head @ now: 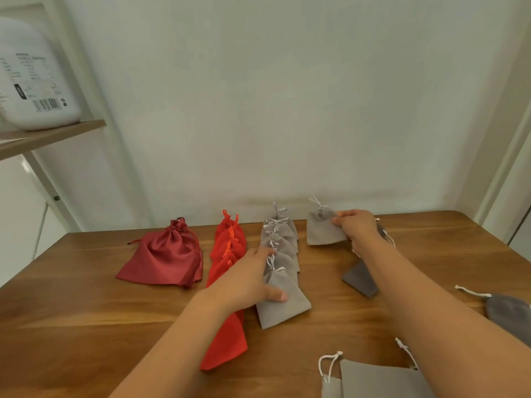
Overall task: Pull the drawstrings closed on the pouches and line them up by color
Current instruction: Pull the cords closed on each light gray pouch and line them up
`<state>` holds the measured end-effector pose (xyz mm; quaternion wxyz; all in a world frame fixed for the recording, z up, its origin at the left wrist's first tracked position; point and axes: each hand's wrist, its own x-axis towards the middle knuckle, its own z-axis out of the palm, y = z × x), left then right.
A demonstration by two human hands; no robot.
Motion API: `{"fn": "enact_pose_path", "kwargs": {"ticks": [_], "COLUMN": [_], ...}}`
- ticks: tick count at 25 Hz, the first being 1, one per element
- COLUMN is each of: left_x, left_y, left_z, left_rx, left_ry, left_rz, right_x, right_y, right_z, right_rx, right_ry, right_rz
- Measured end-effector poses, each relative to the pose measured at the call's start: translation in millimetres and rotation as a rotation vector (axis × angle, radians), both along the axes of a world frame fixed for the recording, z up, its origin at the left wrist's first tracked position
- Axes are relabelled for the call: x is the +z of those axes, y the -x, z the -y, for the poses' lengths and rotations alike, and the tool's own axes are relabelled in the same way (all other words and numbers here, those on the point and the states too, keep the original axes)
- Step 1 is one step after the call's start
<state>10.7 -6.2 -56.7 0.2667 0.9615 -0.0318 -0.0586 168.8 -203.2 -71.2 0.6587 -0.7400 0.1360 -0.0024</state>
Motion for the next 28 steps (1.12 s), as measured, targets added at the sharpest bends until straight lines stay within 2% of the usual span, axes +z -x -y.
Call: {"fn": "enact_pose_path", "kwargs": {"ticks": [7, 12, 15, 22, 25, 28], "left_x": [5, 10, 8, 12, 7, 5], "left_y": [0, -1, 1, 2, 3, 10], "left_z": [-1, 0, 0, 0, 3, 8], "left_rx": [0.116, 0.155, 0.155, 0.187, 0.199, 0.249], "left_ry": [-0.15, -0.148, -0.054, -0.055, -0.083, -0.171], "left_rz": [0.102, -0.004, -0.006, 0.164, 0.16, 0.194], "right_x": [-14, -11, 2, 16, 19, 32], "right_y": [-29, -23, -4, 65, 98, 127], "right_z": [-2, 0, 5, 38, 50, 61], "right_rx": [-0.016, 0.05, 0.124, 0.535, 0.691, 0.939], "right_ry": [0.164, 0.273, 0.375, 0.765, 0.783, 0.796], "right_rz": [-0.002, 0.068, 0.153, 0.261, 0.277, 0.152]}}
